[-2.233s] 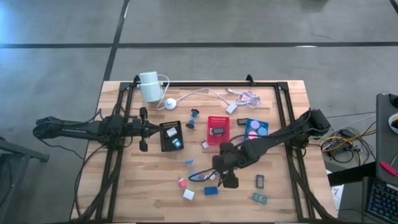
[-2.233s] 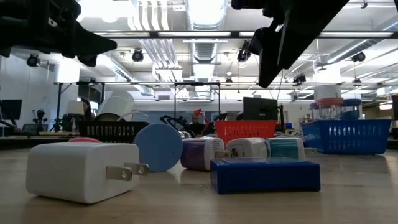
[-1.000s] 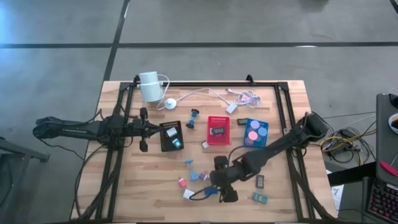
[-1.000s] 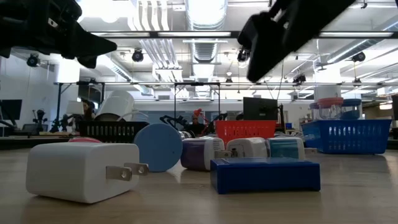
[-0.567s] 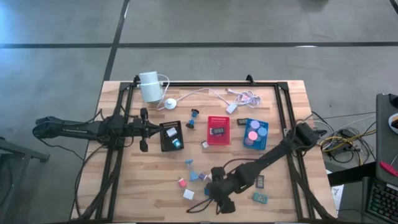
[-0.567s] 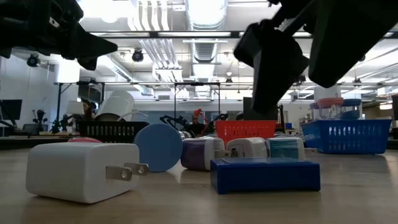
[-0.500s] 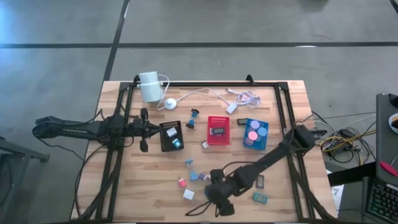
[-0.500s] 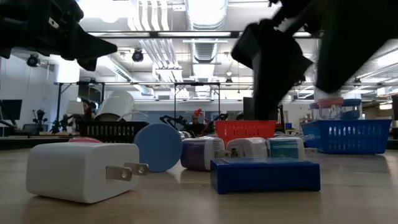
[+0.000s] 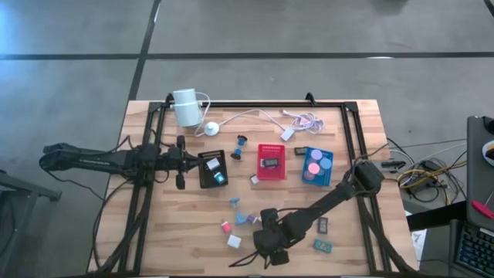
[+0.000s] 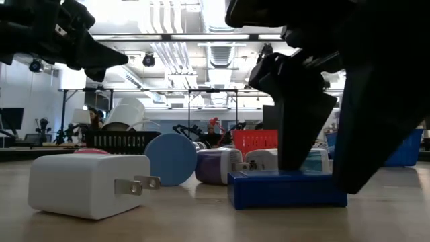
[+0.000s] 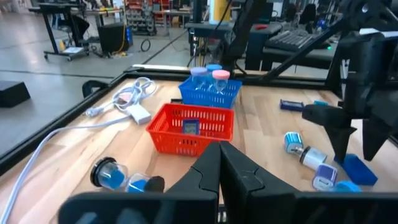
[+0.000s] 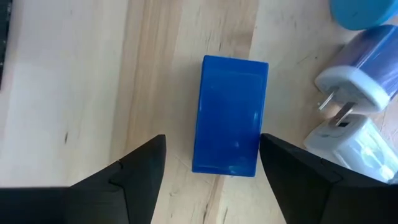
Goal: Pick & Place Office items
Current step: Put the blue digital clock into the red bin
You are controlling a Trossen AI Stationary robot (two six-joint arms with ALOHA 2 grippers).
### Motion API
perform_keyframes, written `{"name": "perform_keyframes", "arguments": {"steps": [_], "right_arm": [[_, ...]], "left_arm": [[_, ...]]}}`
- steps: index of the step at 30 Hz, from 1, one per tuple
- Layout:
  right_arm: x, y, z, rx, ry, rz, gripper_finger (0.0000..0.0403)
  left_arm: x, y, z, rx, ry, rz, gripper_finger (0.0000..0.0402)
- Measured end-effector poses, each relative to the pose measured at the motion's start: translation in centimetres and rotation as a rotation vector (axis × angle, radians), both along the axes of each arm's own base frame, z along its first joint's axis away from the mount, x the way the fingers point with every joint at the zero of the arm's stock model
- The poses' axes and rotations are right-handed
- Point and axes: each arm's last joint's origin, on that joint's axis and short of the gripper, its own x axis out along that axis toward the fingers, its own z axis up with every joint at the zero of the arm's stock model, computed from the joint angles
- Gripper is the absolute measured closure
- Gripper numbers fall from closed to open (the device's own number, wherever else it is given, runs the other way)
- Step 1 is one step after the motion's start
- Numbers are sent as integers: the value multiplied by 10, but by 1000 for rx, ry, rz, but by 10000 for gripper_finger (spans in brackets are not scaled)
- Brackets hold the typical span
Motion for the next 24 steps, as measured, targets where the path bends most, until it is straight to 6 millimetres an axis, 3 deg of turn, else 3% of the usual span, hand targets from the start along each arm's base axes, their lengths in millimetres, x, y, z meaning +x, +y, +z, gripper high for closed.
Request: {"name": "perform_keyframes", "arguments": {"steps": [18, 24], "right_arm": [[-3, -6, -13, -40, -4, -19, 183], [-4, -6, -10, -8, 12, 26, 253]], "left_arm": [[1, 0, -1, -6, 10, 1, 394], [1, 0, -2, -6, 10, 2, 394]]}}
